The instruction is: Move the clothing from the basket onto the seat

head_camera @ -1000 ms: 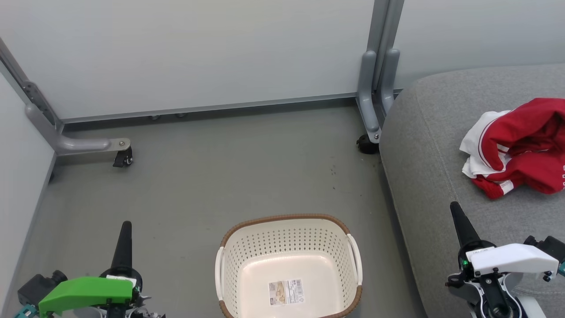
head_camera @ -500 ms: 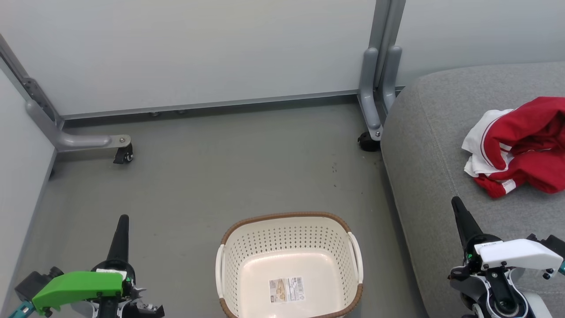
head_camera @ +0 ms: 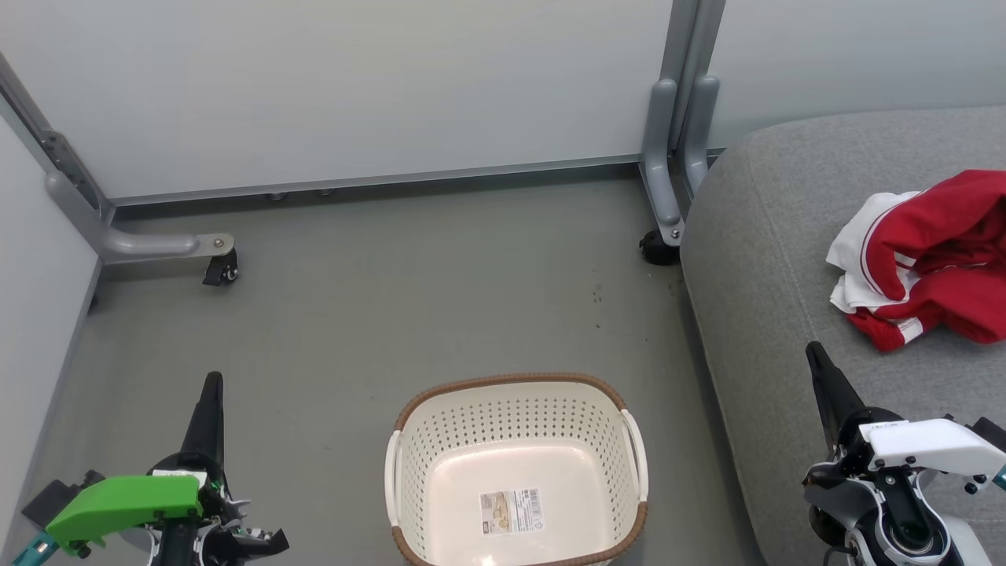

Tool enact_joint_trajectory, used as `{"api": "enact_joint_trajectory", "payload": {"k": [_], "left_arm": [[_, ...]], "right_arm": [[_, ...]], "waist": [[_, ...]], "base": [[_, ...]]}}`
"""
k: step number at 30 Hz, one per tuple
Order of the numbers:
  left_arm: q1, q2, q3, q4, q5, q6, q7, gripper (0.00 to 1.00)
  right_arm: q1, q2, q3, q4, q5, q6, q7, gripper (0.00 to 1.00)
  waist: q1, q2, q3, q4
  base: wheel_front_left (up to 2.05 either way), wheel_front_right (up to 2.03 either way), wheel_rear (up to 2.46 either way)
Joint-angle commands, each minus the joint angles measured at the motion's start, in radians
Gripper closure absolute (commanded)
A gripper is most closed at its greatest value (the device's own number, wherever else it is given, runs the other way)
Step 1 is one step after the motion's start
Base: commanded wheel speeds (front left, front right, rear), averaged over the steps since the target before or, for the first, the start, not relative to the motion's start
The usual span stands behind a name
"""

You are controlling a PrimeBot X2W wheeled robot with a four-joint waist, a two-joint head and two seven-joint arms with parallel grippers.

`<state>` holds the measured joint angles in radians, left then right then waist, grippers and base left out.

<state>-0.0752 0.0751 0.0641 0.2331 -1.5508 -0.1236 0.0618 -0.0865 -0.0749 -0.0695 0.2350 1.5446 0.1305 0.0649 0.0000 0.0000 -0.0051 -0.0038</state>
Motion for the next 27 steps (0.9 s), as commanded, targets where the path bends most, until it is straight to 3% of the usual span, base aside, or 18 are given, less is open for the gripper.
{"api": "enact_joint_trajectory", "payload": {"k": [1,12,27], "left_arm": [[-0.026,0.001,0.007,0.003,-0.02,-0.007,0.008,1.0],[-0.041,-0.001,0.02,0.013,-0.092,-0.01,0.028,1.0],[-0.04,-0.006,0.025,0.012,-0.084,-0.01,0.033,1.0]], "right_arm": [[-0.013,0.001,-0.005,0.002,0.023,0.0,0.008,1.0],[-0.025,0.004,-0.018,0.01,0.095,0.0,0.03,1.0],[-0.024,0.008,-0.023,0.01,0.087,0.0,0.032,1.0]], "waist": [[0.0,0.0,0.001,0.001],[0.0,0.0,0.008,0.004],[0.0,0.0,0.008,0.004]], "base": [[0.0,0.0,0.0],[0.0,0.0,0.0],[0.0,0.0,0.0]]}}
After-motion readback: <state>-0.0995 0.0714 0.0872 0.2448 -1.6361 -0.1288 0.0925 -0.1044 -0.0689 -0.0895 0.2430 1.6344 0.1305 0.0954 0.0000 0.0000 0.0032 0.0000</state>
